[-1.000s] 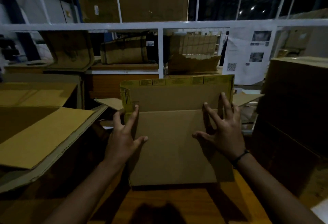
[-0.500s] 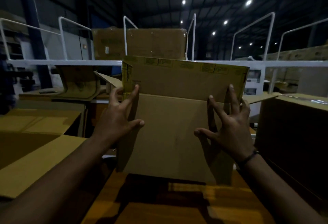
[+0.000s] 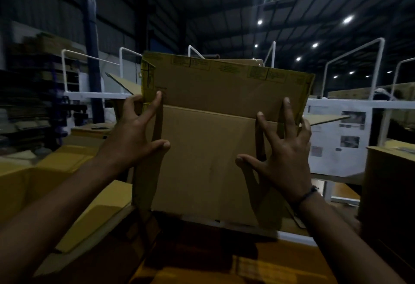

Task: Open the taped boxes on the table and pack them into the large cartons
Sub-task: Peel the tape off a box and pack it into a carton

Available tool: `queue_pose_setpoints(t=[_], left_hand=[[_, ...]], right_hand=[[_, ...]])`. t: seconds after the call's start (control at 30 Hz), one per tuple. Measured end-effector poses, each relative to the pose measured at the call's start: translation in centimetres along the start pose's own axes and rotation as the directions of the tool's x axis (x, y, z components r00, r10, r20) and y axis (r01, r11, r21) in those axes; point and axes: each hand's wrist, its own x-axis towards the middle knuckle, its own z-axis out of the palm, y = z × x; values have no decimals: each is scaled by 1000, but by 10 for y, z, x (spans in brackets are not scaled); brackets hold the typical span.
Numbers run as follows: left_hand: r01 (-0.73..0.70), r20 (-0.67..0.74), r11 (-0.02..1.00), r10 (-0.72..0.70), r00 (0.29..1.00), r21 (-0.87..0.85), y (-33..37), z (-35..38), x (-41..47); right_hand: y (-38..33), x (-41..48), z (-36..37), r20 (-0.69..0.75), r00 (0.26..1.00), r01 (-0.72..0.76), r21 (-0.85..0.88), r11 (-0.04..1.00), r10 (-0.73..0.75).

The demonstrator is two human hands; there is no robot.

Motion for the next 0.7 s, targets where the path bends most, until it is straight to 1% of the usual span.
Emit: queue_pose_setpoints(t=[0.17,0.33,0.57,0.7], left_hand=[[17,-32,999,-15,999,40,-52,-31,-2],[34,-42,999,-33,999,40,-131,-65,-12],[54,7,996,-54,998,70,-259,-110,-31],[80,37,992,-84,996,99,-315,-126,-42]], right_hand=[[-56,19,19,-17,1000,19,-26,999,-19],[-134,32,48,-9,999,34,-24,999,-34],[-265,35,104,19,1000,20,25,999,-20],[-320,34,135,31,999,23,52,998,-24]])
